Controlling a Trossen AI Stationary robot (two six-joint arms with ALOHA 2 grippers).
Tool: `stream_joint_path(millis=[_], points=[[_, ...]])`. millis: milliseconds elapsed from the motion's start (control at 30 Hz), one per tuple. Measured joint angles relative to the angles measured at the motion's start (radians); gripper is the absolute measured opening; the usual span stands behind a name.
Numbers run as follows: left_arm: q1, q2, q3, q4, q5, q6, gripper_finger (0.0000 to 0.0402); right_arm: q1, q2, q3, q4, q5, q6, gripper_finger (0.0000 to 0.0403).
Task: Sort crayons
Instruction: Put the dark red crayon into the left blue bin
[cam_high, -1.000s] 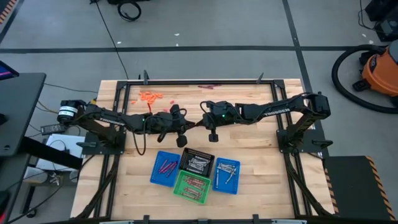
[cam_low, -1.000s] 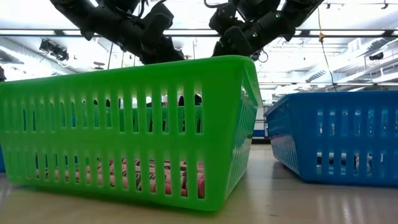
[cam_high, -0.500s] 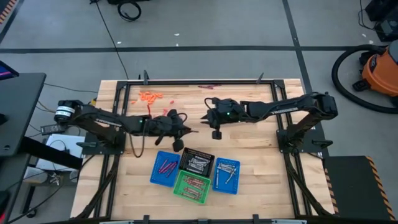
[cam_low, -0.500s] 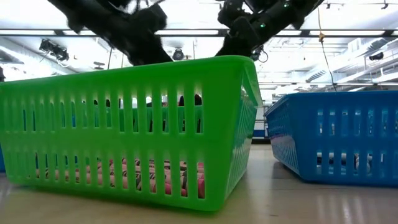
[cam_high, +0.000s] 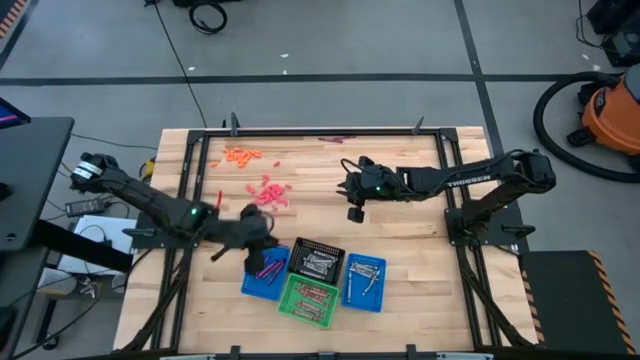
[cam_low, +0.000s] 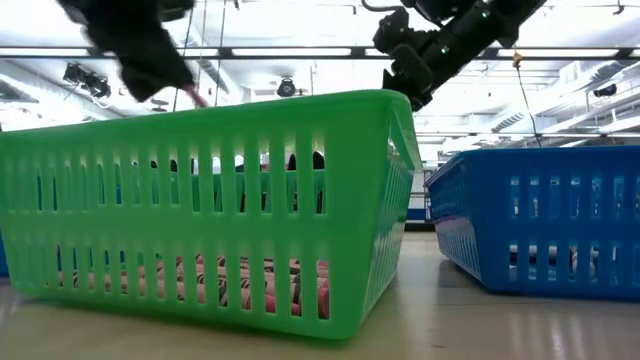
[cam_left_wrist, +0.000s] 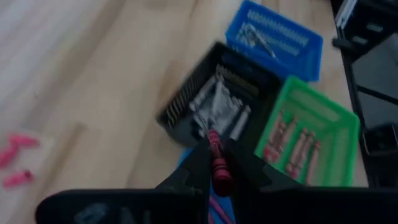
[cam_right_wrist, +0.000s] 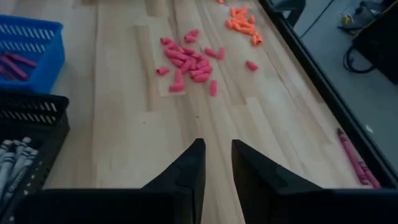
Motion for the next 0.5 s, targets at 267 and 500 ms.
stream_joint_path(millis=[267, 500], points=[[-0.224, 0.002, 0.0, -0.13, -0.231, -0.268, 0.0038, 0.0, 0.0, -0.056, 0.079, 0.015, -0.002, 0.0084], [-0.354, 0.095, 0.0, -0.124, -0.474, -0.426, 0.0038, 0.002, 0.0, -0.058, 0.104, 0.01, 0.006, 0.0084]])
